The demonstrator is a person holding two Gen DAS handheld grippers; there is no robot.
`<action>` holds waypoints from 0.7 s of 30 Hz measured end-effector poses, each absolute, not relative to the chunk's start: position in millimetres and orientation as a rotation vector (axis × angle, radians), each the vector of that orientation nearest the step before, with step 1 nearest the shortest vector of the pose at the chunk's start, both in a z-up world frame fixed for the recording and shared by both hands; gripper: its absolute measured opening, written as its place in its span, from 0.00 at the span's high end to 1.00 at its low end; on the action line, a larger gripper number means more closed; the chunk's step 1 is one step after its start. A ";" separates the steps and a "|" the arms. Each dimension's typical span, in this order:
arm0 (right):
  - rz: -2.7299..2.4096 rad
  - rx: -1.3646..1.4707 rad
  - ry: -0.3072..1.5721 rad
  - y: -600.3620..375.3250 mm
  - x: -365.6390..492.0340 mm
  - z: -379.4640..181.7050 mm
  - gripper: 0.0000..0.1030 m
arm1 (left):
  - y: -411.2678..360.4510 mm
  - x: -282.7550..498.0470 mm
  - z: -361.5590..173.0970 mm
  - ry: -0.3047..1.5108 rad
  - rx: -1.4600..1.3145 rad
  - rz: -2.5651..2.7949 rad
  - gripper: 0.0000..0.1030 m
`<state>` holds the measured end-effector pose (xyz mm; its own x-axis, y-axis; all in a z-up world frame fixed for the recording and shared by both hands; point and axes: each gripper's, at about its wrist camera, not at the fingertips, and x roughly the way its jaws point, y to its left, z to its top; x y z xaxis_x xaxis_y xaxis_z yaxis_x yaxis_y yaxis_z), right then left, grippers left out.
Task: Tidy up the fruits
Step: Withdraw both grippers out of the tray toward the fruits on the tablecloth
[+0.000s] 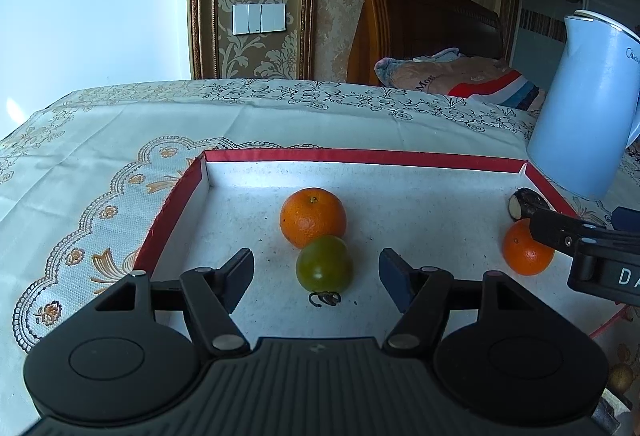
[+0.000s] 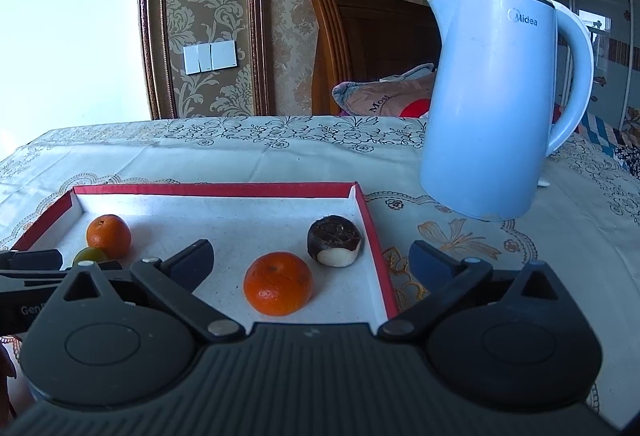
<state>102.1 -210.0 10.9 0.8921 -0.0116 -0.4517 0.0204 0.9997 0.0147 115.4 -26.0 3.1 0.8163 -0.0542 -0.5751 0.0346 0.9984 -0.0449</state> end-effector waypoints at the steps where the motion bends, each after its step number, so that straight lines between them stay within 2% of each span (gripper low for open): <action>1: -0.016 0.022 0.467 -210.6 100.6 10.8 0.00 | -25.4 114.2 3.4 0.612 -0.034 -0.047 0.33; 19: 0.023 0.046 0.465 -212.4 69.5 7.6 0.00 | -14.9 85.4 4.3 0.596 -0.053 -0.071 0.33; 21: 0.022 0.040 0.462 -211.4 65.7 7.1 0.00 | -13.2 81.6 5.1 0.592 -0.062 -0.073 0.28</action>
